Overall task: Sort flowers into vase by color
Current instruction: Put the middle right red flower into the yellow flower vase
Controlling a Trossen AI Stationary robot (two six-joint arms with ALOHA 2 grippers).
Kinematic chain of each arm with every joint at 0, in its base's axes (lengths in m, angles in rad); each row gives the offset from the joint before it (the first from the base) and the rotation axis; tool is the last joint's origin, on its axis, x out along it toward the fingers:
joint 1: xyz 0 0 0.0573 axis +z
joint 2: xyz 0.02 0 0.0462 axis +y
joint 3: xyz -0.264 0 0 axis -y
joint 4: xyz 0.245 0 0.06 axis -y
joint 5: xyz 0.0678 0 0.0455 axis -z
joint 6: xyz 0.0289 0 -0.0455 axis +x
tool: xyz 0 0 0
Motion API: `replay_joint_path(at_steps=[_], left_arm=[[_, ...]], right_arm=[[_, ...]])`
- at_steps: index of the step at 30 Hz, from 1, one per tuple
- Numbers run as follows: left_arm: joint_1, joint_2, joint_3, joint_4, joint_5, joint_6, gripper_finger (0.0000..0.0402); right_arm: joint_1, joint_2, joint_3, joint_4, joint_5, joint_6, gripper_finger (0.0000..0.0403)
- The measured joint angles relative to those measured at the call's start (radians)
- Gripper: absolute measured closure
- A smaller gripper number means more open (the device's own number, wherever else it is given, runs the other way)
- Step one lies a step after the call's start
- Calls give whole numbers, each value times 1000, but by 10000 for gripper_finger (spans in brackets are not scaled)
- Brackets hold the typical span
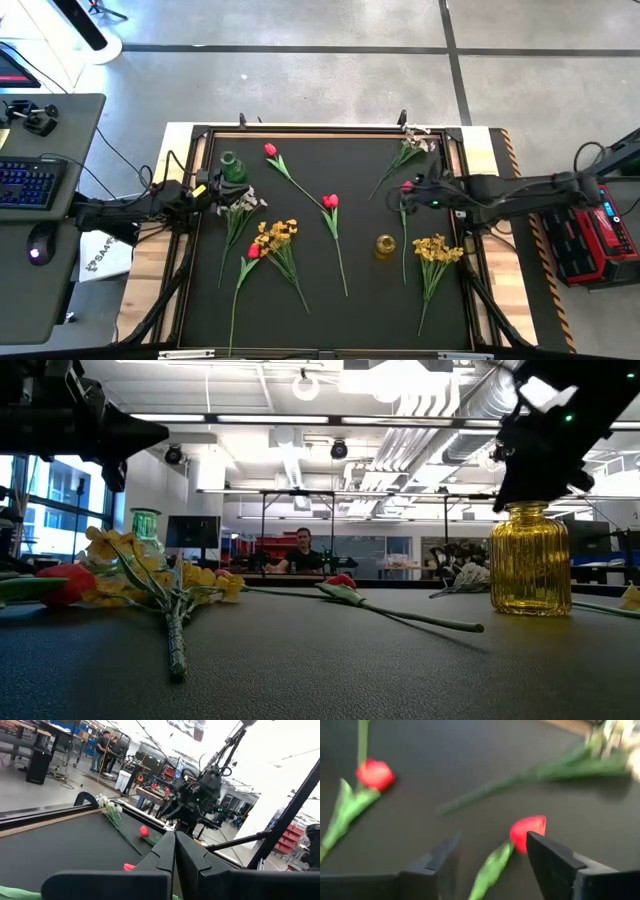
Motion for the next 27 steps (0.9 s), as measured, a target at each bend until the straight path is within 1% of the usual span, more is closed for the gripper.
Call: replay_joint_path(at_steps=[2,5,8,11,13,17,20,24,27], left_arm=[[0,0,0,0,0,0,401],[0,0,0,0,-3,10,401],[0,0,0,1,-8,17,401],[-2,0,0,2,27,16,401],[-8,0,0,17,53,16,401],[-31,0,0,46,56,29,401],[-52,0,0,48,56,43,401],[-83,0,0,43,56,43,401],[-104,0,0,43,56,45,401]], right_arm=[[-9,67,2,0,-53,42,169],[-14,169,3,17,-93,104,153],[-7,262,3,17,-102,188,153],[15,337,3,17,-98,263,160],[31,378,3,23,-96,303,167],[65,449,3,61,-106,355,187],[88,492,3,100,-136,375,207],[109,536,4,124,-149,391,242],[115,555,7,126,-146,414,277]])
